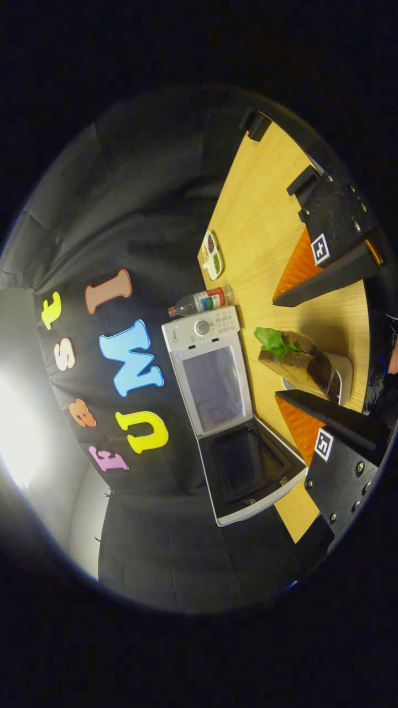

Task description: Open the microwave, put the food inside, and close the microwave door.

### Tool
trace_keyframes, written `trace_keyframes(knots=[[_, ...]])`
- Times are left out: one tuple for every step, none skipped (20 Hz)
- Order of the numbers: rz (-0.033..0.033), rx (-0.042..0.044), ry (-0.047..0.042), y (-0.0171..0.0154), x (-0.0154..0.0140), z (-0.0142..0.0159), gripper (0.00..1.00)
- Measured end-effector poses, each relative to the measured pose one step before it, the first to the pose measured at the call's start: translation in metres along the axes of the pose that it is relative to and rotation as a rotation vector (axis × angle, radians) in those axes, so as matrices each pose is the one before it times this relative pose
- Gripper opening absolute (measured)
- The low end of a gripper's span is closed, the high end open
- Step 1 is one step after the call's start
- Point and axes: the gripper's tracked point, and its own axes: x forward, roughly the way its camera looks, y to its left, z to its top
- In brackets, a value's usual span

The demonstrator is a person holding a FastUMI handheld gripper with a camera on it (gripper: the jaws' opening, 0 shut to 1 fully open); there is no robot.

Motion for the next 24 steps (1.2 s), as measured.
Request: trace_keyframes(knots=[[0.03759, 0.03807, 0.02570, 0.00534, 0.00231, -0.00999, 0.92], [0.02379, 0.03146, 0.01233, 0.00415, 0.00322, -0.00489, 0.92], [0.00483, 0.01209, 0.00842, 0.00011, 0.00583, -0.00283, 0.91], [0.00089, -0.00060, 0.00514, 0.00070, 0.00487, -0.00313, 0.90], [-0.00370, 0.00486, -0.00105, -0.00361, 0.00273, 0.00020, 0.74], [0.00338, 0.01969, -0.01097, 0.00080, -0.00534, 0.00628, 0.64], [0.00900, 0.00899, 0.00088, 0.00202, 0.00662, -0.00159, 0.55], [0.00581, 0.01482, 0.00183, 0.00081, -0.00111, 0.00176, 0.55], [0.00126, 0.01945, -0.00218, -0.00033, 0.00226, 0.00029, 0.37], [0.00798, 0.00398, 0.00266, 0.00044, 0.00042, 0.00125, 0.36], [-0.00662, 0.00646, 0.00444, -0.00194, 0.00106, 0.00310, 0.31], [0.00998, -0.00389, 0.00406, 0.00200, -0.00173, 0.00044, 0.26], [0.00642, -0.01134, -0.00659, 0.00374, -0.00186, 0.00069, 0.26], [-0.00010, -0.01229, -0.00679, 0.00181, -0.00232, 0.00149, 0.26], [0.00456, -0.00125, -0.00676, 0.00387, -0.00103, 0.00584, 0.26], [0.00653, 0.00942, -0.00502, 0.00246, -0.00159, 0.00469, 0.26], [0.00825, 0.01165, -0.00588, 0.00291, -0.00037, 0.00488, 0.26], [0.00429, 0.01123, -0.00462, 0.00182, 0.00011, 0.00635, 0.26], [0.00713, 0.01273, -0.00644, 0.00291, 0.00007, 0.00472, 0.26], [0.00453, 0.00717, -0.00332, 0.00193, 0.00060, 0.00450, 0.26], [0.00394, 0.00032, -0.00670, 0.00339, 0.00142, 0.00626, 0.26], [0.00848, -0.00018, -0.00960, 0.00436, 0.00411, 0.00756, 0.26], [0.01200, -0.00044, -0.00905, 0.00635, 0.00511, 0.00719, 0.26], [0.01405, -0.00478, -0.00389, 0.00743, 0.00718, 0.00902, 0.26]])
